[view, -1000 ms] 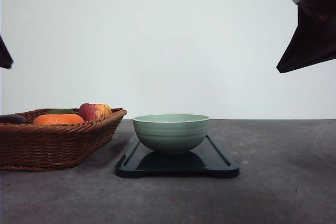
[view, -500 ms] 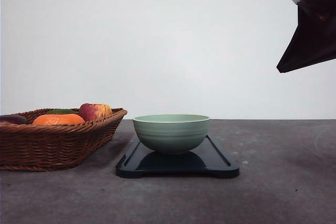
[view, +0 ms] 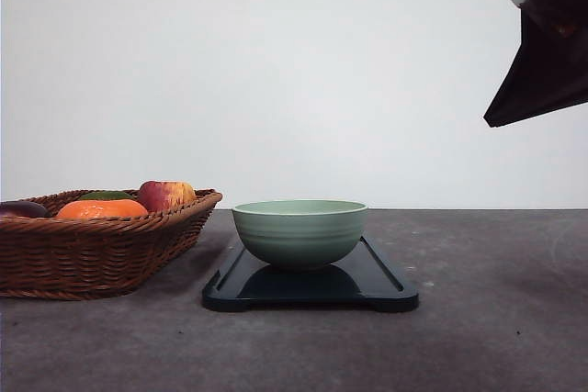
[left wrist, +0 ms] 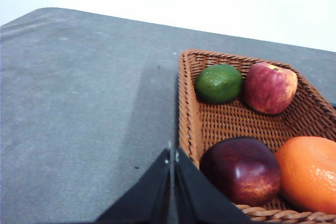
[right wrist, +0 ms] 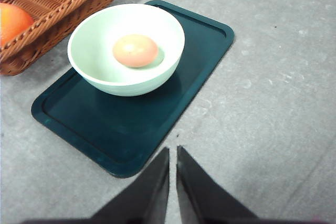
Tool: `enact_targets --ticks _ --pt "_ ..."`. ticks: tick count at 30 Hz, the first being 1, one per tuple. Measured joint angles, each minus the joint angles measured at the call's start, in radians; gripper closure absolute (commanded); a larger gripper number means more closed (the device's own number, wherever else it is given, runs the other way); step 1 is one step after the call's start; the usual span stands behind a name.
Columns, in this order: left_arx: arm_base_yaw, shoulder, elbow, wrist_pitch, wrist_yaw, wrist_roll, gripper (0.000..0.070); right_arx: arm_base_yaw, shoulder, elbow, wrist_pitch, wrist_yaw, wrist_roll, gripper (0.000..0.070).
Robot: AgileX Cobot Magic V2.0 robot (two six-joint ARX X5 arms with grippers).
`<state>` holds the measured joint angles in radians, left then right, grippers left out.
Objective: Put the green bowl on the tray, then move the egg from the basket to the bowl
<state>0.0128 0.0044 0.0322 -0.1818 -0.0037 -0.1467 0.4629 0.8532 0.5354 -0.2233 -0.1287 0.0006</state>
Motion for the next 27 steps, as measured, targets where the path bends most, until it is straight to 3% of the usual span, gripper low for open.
enact_targets --ticks 24,27 --pt "0.0 0.0 0.0 0.0 -0.001 -0.001 0.07 0.0 0.0 0.0 0.003 0.001 -0.001 0.0685" --pt "0.0 0.0 0.0 0.0 -0.001 -0.001 0.07 -0.007 -0.012 -0.001 0.002 0.031 -0.027 0.0685"
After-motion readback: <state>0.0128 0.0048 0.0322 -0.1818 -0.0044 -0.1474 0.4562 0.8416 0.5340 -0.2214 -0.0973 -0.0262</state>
